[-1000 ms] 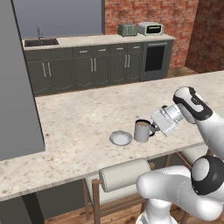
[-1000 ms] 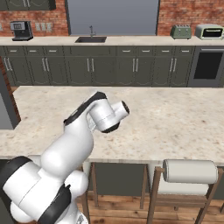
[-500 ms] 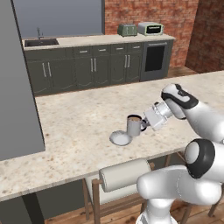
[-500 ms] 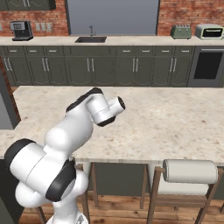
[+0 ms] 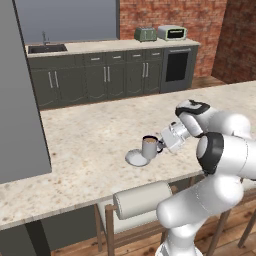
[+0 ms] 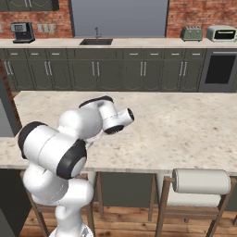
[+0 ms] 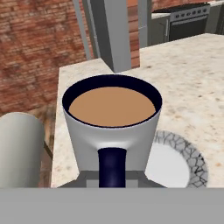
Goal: Pick the cup of tea, navigate to the dining table, and place it on the saucer.
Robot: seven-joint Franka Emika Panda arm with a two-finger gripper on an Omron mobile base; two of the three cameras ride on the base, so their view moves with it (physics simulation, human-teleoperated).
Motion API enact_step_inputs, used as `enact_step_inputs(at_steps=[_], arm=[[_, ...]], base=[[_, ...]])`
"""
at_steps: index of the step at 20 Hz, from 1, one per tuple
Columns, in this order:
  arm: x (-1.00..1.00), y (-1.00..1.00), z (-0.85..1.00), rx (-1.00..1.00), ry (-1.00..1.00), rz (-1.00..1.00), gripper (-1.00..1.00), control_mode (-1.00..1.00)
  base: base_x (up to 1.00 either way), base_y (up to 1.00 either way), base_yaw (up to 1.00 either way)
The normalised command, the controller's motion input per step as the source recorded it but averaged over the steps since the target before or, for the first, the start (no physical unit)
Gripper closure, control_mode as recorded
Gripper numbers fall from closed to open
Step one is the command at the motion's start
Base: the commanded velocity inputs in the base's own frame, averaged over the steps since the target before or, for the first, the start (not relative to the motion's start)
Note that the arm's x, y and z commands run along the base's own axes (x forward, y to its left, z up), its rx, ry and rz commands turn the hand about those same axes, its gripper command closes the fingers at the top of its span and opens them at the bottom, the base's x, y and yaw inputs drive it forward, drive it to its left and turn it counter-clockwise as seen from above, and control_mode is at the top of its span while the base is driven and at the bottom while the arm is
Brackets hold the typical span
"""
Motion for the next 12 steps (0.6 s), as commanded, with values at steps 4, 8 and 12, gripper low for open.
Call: enact_step_inputs(at_steps=[4, 8, 12], arm=[[0.14, 0.01, -0.09, 0.0, -0.06, 0.0, 1.0, -1.0], [0.23, 0.04, -0.08, -0.01, -0.04, 0.0, 1.0, -1.0], [0.22, 0.23, -0.28, -0.06, 0.0, 0.0, 1.0, -1.0]], base=[[0.0, 0.0, 0.0], [0.0, 0.0, 0.0], [0.0, 0.0, 0.0]])
